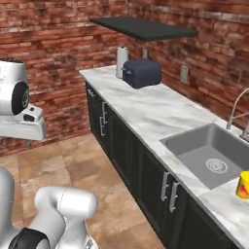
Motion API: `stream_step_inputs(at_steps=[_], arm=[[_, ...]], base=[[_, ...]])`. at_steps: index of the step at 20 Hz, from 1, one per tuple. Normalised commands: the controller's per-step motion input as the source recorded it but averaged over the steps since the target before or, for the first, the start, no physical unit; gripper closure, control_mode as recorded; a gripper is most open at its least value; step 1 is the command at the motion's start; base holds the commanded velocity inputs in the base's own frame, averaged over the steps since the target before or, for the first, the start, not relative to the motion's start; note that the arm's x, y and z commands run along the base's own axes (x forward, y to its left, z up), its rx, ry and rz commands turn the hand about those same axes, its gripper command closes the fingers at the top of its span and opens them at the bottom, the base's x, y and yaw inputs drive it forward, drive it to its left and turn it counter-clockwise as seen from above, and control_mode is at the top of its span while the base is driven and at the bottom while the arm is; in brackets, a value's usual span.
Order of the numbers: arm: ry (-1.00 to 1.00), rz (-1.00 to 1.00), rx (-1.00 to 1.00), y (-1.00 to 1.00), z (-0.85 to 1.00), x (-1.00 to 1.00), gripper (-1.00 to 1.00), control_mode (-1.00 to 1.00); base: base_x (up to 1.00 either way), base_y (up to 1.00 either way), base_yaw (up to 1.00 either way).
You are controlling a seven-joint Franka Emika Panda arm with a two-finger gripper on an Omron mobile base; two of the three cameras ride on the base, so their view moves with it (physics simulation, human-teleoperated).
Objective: Pick the cup and bowl from the counter and place them on the counter next to the sink.
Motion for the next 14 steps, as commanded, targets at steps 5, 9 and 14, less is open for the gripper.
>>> stream_step_inputs(at_steps=[5, 9, 14], arm=[[0.0, 0.0, 0.0, 0.0, 0.0, 0.0, -1.0, 1.0], [0.0, 0.0, 0.0, 0.0, 0.0, 0.0, -1.0, 1.0], [0.0, 0.0, 0.0, 0.0, 0.0, 0.0, -1.0, 1.0]], base=[[-0.01, 0.71, 0.74], [0.0, 0.76, 0.62], [0.4, 0.58, 0.26]])
